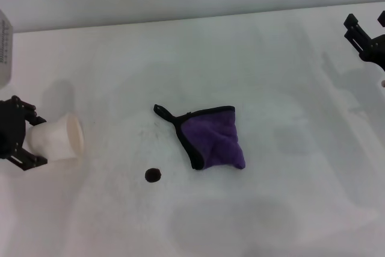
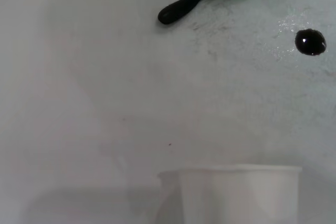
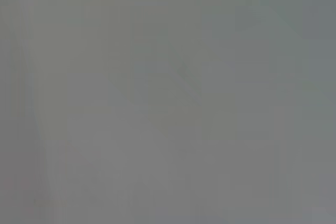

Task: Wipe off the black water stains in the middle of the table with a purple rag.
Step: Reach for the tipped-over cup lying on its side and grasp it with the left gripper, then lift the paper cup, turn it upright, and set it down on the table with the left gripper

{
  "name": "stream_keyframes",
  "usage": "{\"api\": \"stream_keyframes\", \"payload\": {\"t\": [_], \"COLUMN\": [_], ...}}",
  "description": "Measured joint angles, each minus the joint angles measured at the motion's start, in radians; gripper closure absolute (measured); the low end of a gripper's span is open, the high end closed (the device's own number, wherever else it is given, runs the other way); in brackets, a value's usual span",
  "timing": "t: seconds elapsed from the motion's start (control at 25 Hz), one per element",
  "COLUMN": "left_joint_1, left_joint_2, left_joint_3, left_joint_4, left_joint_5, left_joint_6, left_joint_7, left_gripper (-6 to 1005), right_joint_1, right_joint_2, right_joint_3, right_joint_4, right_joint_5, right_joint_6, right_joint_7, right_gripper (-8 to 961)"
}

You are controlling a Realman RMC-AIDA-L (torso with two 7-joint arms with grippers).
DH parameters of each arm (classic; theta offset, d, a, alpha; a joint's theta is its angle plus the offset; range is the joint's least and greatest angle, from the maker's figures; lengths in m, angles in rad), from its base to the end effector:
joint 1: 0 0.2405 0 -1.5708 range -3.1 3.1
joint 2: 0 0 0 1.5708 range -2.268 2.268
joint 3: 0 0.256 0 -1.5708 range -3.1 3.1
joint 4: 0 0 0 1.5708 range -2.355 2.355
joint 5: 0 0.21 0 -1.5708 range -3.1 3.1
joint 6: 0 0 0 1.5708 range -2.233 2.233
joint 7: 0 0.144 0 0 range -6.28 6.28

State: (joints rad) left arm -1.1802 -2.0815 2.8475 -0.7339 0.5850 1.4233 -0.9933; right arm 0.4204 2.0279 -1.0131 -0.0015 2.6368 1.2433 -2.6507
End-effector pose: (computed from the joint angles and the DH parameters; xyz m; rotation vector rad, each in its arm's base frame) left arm -0.2636 0.3917 0.0283 -2.9563 -0.0306 0.6932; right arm 0.3668 0.3135 0.0211 -1.5796 0.7022 0.7830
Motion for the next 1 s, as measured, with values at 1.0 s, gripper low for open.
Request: {"api": "stream_keyframes", "payload": {"t": [1.0], "left_joint_1": [0.048], "left_joint_2": [0.001], "left_joint_3": [0.000], "left_joint_4": [0.082], "left_joint_5": [-0.078], "left_joint_6": [-0.098], "left_joint_7": [-0.011], "left_gripper": [208], "right_joint_1": [-0.002], "right_joint_2": [0.000], "right_joint_3": [0.001], "right_joint_4": [0.000], "right_joint_5": [0.002], "right_joint_6": [0.002], "right_joint_7": [0.000], "right_gripper": [128]}}
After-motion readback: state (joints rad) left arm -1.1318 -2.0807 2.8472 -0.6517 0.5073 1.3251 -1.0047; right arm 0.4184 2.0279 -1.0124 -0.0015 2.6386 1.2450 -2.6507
